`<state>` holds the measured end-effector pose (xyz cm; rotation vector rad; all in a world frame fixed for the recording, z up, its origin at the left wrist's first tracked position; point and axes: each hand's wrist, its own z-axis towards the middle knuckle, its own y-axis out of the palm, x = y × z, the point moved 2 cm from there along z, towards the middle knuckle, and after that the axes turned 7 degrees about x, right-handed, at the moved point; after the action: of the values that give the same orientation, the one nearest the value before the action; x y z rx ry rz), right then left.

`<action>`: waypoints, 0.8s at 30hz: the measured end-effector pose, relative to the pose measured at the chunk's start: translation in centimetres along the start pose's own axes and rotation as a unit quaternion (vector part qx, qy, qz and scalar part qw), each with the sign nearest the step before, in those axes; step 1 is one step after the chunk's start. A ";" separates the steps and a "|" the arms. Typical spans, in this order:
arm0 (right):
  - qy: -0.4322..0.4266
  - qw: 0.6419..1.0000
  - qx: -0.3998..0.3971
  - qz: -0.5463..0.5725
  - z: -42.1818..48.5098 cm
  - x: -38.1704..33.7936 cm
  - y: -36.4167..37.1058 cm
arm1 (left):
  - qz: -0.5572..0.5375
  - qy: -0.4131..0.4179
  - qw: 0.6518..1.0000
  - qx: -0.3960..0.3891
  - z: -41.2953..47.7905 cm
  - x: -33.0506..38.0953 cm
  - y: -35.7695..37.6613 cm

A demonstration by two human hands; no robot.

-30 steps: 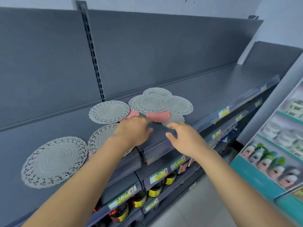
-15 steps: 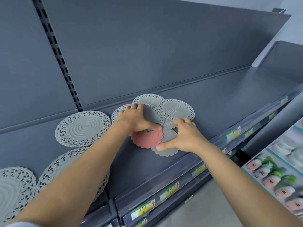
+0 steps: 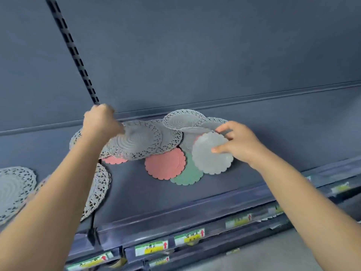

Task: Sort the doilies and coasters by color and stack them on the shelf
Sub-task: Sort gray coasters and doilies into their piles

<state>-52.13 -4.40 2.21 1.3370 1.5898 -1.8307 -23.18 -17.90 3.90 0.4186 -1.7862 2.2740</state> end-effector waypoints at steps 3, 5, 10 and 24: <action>-0.027 1.000 -0.003 0.015 2.2 0.8 -1.7 | -0.072 0.187 0.976 0.086 -4.1 4.1 0.8; -0.044 0.998 -0.032 0.034 2.8 1.3 -2.1 | -0.106 0.284 0.953 0.032 -6.9 7.8 2.3; -0.092 0.991 -0.073 0.060 3.6 2.9 -3.2 | -0.083 0.337 0.938 0.009 -10.1 13.1 5.5; 0.006 0.928 -0.154 0.340 3.4 1.5 -2.7 | -0.534 -0.133 0.828 0.109 -14.2 9.4 -0.6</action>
<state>-56.35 -6.25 2.18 1.4931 1.1386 -1.1055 -32.98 -3.99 4.66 1.4053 -0.9001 1.5868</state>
